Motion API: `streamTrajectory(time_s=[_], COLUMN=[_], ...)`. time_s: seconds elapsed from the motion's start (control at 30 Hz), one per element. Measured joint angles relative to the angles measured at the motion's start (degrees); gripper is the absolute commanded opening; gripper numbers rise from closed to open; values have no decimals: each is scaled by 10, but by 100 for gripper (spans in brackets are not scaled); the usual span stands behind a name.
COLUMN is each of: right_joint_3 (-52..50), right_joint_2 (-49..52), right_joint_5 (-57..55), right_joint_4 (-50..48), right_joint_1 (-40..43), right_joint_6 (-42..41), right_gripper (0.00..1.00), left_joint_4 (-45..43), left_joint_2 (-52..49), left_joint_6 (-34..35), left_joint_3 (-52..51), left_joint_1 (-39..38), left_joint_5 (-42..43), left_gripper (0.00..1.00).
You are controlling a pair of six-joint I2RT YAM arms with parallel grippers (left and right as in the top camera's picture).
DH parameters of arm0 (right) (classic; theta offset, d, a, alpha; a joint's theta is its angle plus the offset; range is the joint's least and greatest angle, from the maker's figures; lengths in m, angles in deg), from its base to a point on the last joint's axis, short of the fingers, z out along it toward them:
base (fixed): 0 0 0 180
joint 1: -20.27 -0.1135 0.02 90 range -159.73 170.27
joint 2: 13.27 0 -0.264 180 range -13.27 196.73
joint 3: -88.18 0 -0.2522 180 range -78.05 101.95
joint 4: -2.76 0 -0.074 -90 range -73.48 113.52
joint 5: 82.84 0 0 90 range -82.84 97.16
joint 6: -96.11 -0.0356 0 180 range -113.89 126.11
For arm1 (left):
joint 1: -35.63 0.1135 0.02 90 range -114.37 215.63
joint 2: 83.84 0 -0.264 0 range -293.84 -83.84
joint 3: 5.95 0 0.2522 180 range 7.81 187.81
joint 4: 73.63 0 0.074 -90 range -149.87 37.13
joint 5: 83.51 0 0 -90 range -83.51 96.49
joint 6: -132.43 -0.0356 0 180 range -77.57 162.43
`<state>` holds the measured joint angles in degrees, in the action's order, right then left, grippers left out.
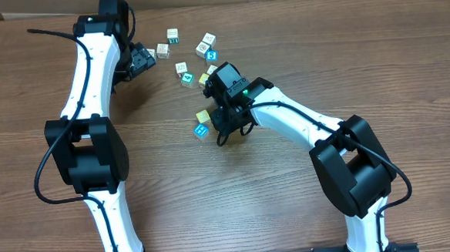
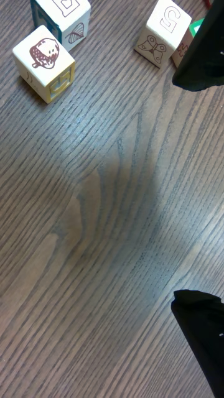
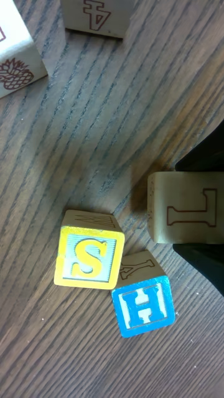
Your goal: Form a circle
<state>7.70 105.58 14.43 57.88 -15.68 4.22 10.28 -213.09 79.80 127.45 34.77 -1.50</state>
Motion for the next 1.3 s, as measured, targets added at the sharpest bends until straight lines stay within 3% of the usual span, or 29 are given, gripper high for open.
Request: streamTrajectory(time_s=[1.3], right_joint_3=[0], right_joint_2=[0], right_joint_5=[-13], right_joint_4=[-9], right_joint_1=[0], right_joint_6=[0], right_gripper=[28], left_joint_4=[0], left_joint_2=[0], left_joint_6=[0], left_joint_3=[0], left_joint_1=[0], left_joint_5=[0], left_gripper=[100])
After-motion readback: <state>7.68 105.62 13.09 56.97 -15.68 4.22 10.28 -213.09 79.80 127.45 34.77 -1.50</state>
